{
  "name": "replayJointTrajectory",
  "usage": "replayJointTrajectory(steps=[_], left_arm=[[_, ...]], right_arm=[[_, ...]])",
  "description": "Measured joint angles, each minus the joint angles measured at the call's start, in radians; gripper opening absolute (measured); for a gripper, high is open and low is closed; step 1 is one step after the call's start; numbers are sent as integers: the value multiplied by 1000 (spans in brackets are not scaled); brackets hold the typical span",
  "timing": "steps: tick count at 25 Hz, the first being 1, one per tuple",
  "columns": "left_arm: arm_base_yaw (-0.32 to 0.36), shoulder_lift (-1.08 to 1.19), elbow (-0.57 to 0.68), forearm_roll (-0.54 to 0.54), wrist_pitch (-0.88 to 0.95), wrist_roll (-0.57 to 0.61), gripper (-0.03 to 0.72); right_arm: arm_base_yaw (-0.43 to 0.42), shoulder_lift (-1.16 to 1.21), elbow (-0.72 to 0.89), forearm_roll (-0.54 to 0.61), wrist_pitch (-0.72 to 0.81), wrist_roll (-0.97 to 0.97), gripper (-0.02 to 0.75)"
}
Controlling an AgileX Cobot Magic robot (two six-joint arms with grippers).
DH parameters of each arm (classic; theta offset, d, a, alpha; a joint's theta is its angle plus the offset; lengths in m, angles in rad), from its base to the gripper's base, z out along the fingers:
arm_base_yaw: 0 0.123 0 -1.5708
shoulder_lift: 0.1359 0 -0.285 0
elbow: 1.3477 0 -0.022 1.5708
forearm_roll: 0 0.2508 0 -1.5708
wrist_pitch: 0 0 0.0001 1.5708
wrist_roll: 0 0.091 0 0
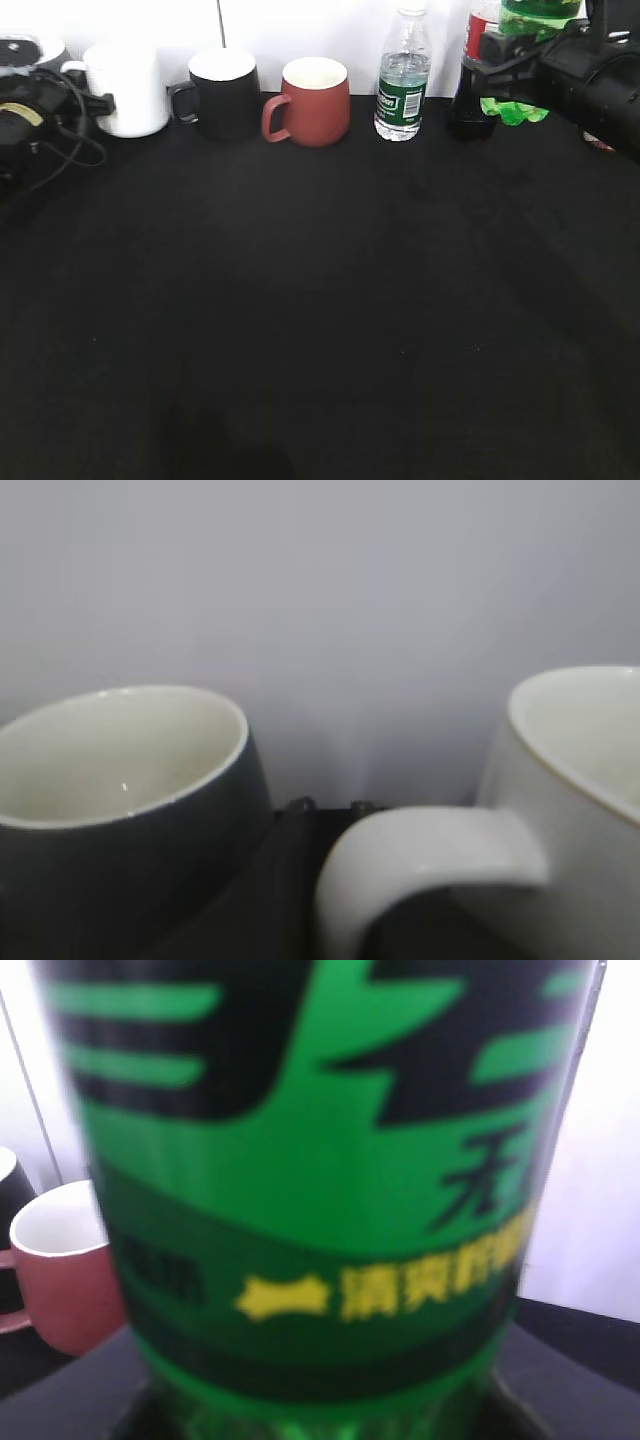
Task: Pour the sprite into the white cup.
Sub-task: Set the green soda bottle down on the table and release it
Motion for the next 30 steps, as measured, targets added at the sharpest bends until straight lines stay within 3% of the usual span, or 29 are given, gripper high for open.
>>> replayJointTrajectory(steps=[7,10,11,16,23,25,30], left_arm=[[-8,77,-83,-14,2,-21,72],[-9,71,-79,18,-1,-23,277],[-9,55,-58,24,-1,-23,306],[-10,-80,151,30,-33,-23,326],[-69,-563,680,35,-96,-23,323],[-103,-690,744,36,-44,-23,323],[-151,-893,760,36,134,-23,322]], right_arm=[[0,23,0,0,-12,0,387],[0,24,0,0,-22,0,387],[0,24,0,1,-24,0,387],[-19,64,-5,86,-68,-19,387],[-182,231,-130,97,-118,-22,387],[-190,345,-204,97,-161,-16,387],[-197,570,-352,97,-203,-14,387]])
